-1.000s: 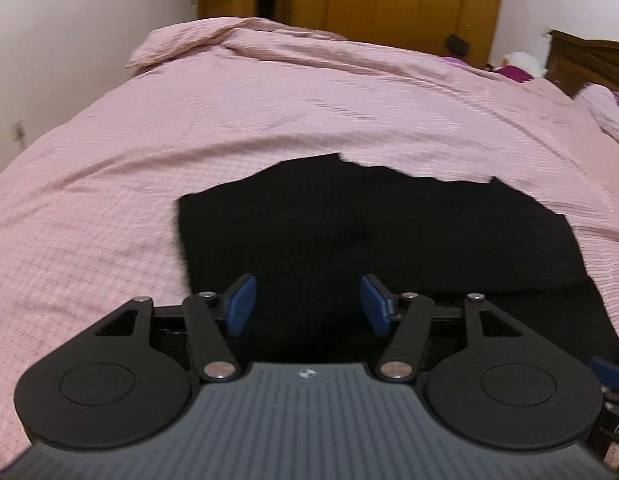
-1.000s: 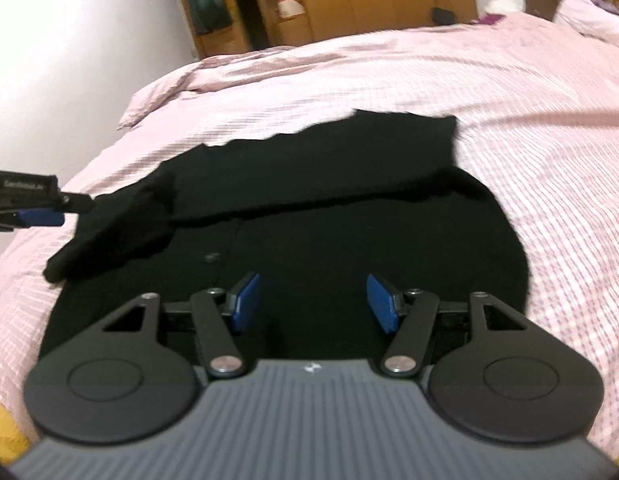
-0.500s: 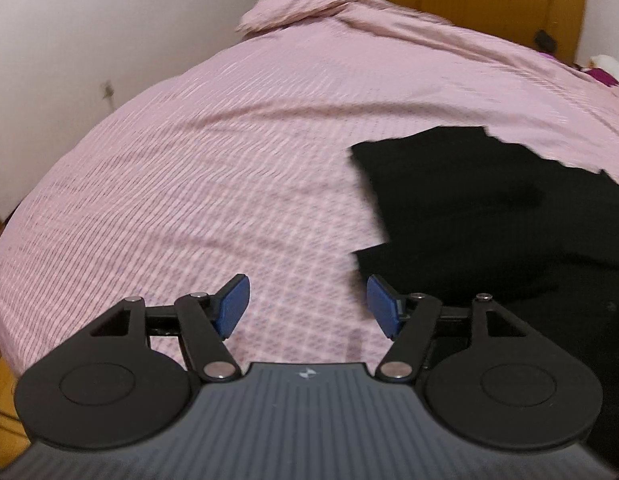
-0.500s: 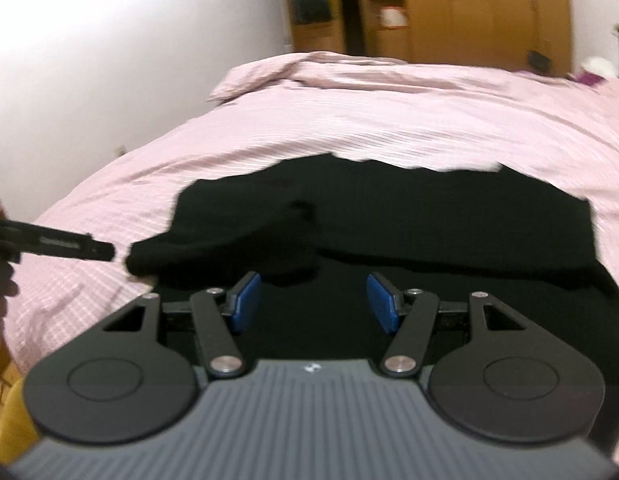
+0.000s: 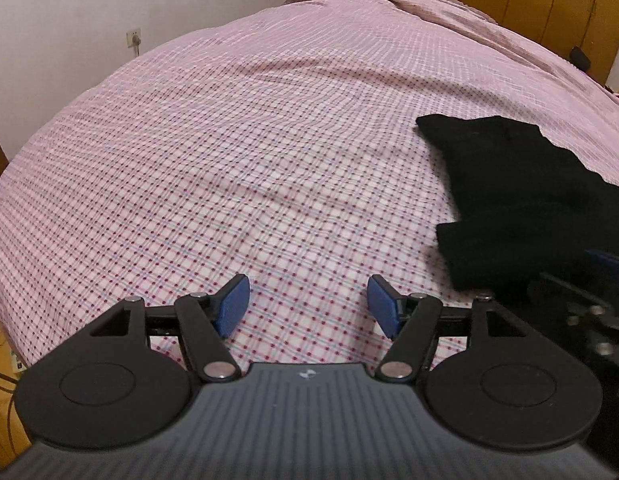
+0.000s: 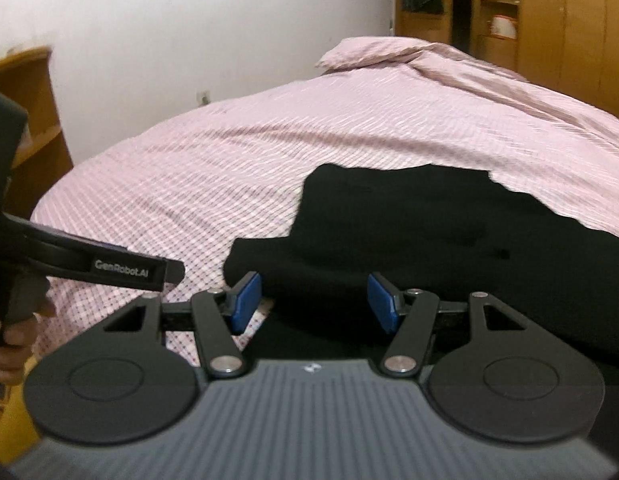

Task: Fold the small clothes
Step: 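Withdraw the open left gripper away from the folded cardigan, then close the right gripper on the black cardigan edge and lift it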

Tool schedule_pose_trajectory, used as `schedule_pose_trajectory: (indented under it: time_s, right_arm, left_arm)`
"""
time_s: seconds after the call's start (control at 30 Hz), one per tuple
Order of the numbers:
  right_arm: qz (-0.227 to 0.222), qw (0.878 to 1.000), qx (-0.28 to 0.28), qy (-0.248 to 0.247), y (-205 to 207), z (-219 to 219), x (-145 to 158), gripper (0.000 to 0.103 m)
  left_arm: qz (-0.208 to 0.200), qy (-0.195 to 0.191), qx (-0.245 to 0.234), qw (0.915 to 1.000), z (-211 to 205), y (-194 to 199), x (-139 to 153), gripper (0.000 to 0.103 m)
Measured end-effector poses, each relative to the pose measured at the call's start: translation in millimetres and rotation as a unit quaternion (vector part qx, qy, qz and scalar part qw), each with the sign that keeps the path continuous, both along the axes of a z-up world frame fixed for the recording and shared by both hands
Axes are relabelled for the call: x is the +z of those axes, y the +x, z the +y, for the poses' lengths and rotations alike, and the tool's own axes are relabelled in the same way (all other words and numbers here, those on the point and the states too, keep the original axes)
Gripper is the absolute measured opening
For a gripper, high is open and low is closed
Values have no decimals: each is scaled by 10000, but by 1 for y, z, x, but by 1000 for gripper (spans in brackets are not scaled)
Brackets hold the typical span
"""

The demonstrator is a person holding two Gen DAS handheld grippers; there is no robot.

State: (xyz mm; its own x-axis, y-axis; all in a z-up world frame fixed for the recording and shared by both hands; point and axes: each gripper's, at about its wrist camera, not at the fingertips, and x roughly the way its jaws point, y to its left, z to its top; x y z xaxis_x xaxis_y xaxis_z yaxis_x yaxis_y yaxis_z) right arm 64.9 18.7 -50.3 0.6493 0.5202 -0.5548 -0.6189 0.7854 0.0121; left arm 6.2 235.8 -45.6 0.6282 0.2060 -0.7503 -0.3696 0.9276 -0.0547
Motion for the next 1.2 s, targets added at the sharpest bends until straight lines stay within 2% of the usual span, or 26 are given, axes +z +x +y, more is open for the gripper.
schedule_pose_trajectory:
  time_s: [0.27, 0.4, 0.47, 0.53, 0.57, 0.63, 0.73, 0.93, 1.07, 1.2]
  right_arm:
    - [228, 9995, 53, -225, 13, 23, -24, 62]
    - [270, 9996, 2, -93, 18, 24, -31, 62]
    - [289, 9996, -60, -21, 21, 24, -32, 51]
    - [226, 9996, -182, -27, 23, 24, -30, 21]
    - [269, 9994, -198, 59, 24, 21, -27, 19]
    - [313, 9986, -251, 333, 25, 11, -18, 15]
    - [140, 9968, -405, 670, 20, -10, 2, 12]
    - [-255, 9865, -995, 1275, 13, -66, 41, 12]
    - [-451, 9773, -1454, 1471, 9, -106, 55, 12]
    - [-633, 9670, -1969, 1486, 3, -147, 56, 12]
  left_arm:
    - [-64, -33, -3, 10000, 3, 0, -2, 71]
    - [-93, -28, 23, 10000, 3, 0, -3, 72]
    - [-98, -20, 42, 9999, 2, 0, -3, 72]
    - [-97, 2, 49, 9999, 2, -1, -2, 72]
    - [-96, 16, 48, 9999, 1, -1, -1, 72]
    - [-110, 14, 46, 9999, 0, -2, 0, 72]
    - [-150, -31, 29, 9999, -1, -2, 3, 72]
    - [-281, 55, -147, 9995, -13, -2, 13, 72]
    - [-342, 115, -309, 9989, -25, 1, 17, 72]
    - [-366, 147, -459, 9982, -37, 3, 20, 72]
